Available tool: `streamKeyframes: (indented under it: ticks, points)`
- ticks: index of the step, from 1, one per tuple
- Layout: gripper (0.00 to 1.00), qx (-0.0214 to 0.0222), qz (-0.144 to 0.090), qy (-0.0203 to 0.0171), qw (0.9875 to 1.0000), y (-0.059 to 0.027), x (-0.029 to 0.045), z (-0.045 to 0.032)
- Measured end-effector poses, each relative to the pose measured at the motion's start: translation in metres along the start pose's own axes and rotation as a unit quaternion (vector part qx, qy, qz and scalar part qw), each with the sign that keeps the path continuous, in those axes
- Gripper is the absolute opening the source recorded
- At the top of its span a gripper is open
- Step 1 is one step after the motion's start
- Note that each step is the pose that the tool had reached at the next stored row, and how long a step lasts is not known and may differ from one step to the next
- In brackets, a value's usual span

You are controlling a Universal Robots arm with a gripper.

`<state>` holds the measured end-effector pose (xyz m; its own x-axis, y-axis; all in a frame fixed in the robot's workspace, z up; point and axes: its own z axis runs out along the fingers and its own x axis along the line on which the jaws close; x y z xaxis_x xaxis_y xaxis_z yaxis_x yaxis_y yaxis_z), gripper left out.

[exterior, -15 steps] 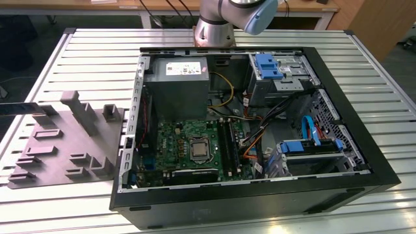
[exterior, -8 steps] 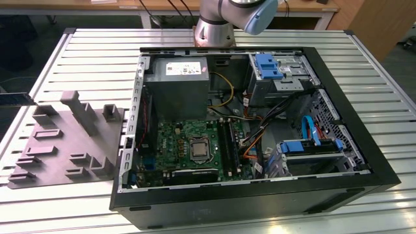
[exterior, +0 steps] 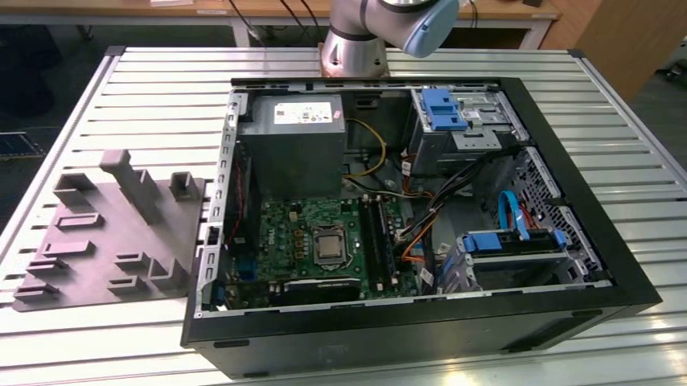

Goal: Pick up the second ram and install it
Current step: 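Pick up the second ram and move it above second insertion slot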

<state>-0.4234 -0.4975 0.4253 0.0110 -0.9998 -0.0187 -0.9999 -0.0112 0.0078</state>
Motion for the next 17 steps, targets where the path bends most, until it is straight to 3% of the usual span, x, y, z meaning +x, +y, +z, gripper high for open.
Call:
streamKeyframes:
  ticks: [10,17]
  points:
    - [0.12,-0.0001,0.000,0.0000,1.0000,-0.0027,0.0000,-0.0012]
    - [0.12,0.0000,0.000,0.0000,1.0000,-0.0231,0.0002,-0.0013]
